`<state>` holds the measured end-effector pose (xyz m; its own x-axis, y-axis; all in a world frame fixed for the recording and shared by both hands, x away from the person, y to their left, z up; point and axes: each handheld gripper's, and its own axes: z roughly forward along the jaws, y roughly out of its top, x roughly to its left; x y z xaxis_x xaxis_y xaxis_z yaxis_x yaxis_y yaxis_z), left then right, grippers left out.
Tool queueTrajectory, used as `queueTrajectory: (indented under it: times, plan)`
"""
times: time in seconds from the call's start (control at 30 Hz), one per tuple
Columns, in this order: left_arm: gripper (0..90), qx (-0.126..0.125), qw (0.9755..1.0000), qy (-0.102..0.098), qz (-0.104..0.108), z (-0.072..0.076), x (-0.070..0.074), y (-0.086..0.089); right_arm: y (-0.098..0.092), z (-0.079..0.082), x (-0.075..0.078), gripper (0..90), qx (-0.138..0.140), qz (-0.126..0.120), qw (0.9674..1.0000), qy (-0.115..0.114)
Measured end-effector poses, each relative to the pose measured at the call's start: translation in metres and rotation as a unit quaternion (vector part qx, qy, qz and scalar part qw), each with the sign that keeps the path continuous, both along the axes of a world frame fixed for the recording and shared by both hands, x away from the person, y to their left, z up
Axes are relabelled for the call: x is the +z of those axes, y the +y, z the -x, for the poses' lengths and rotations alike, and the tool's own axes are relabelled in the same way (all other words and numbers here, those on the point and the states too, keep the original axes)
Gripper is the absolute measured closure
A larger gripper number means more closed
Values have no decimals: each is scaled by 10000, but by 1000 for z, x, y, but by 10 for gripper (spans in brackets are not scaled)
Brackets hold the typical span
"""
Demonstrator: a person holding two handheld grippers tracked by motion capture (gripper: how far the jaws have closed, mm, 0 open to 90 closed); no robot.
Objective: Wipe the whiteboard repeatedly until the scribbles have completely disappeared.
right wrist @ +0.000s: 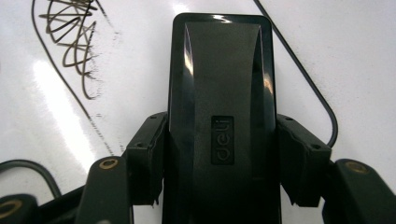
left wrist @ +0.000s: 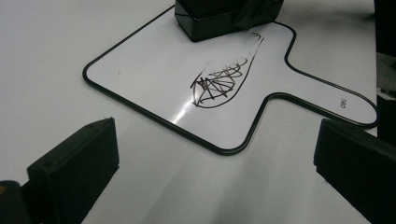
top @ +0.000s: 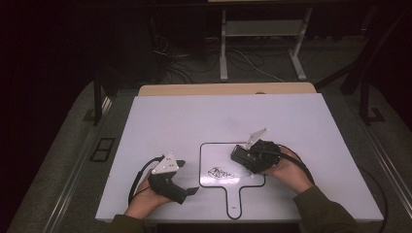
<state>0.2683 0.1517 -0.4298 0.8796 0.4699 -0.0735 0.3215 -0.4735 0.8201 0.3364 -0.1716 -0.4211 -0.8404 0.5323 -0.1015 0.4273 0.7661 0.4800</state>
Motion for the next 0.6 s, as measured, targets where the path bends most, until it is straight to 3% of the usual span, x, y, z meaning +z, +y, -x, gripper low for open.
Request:
queueTrajectory:
  times: [0.2, 0.33, 0.4, 0.6]
  plan:
    - [0, 5, 10000, 3, -2, 0, 0, 0, 10, 21, 0, 389, 386, -51, 9992, 85]
    - [0, 18, 10000, 9, 23, 1, 0, -1, 14, 28, 0, 389, 500, -38, 9987, 80]
    - [0, 17, 10000, 6, 23, 1, 0, -1, 13, 25, 0, 389, 465, -40, 9989, 90]
    - [0, 3, 10000, 12, 7, 0, 0, -1, -7, 3, -1, 389, 14, -119, 9998, 130]
